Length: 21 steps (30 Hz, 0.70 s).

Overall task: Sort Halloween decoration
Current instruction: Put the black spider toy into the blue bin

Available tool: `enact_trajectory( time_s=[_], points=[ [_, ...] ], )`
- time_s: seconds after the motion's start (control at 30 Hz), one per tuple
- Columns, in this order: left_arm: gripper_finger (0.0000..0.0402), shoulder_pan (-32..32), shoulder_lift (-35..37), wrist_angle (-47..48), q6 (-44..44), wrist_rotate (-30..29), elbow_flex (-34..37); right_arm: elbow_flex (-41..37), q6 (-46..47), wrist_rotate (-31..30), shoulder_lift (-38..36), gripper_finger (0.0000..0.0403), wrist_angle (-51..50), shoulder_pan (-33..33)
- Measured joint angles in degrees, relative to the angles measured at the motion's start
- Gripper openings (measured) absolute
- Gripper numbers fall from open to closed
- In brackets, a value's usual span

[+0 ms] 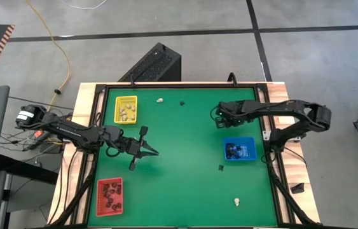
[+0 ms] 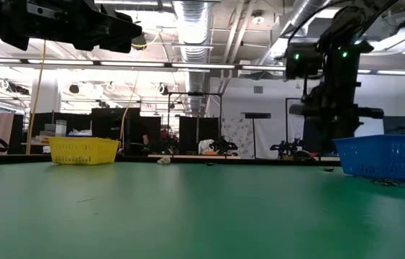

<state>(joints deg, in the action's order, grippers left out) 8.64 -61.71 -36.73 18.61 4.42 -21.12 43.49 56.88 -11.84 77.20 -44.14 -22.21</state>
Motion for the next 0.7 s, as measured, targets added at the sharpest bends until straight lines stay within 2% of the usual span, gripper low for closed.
enact_trajectory(
  time_s=[0.1, 0.2, 0.37, 0.57, 0.7],
  points=[
    [0.0015, 0.0, 0.0, -0.09, -0.06, 0.98, 0.0, -0.03, 0.07, -0.04, 3.03, 0.0167, 1.73, -0.1],
    [0.0015, 0.0, 0.0, -0.22, -0.38, 1.18, 0.0, -0.03, -0.13, -0.03, 4.99, 0.0208, 4.32, -0.12],
    [0.0015, 0.0, 0.0, -0.2, -0.8, 1.21, 0.0, -0.01, 1.64, -0.12, 6.37, 0.027, 2.4, -0.33],
    [0.0015, 0.0, 0.0, -0.05, -0.45, 1.27, 0.0, -0.01, 2.23, -0.1, 6.55, 0.0281, 6.41, 0.04],
    [0.0015, 0.0, 0.0, -0.05, -0.74, 1.29, 0.0, 0.01, 4.38, -1.42, 6.53, 0.0281, 5.15, -0.04]
  ],
)
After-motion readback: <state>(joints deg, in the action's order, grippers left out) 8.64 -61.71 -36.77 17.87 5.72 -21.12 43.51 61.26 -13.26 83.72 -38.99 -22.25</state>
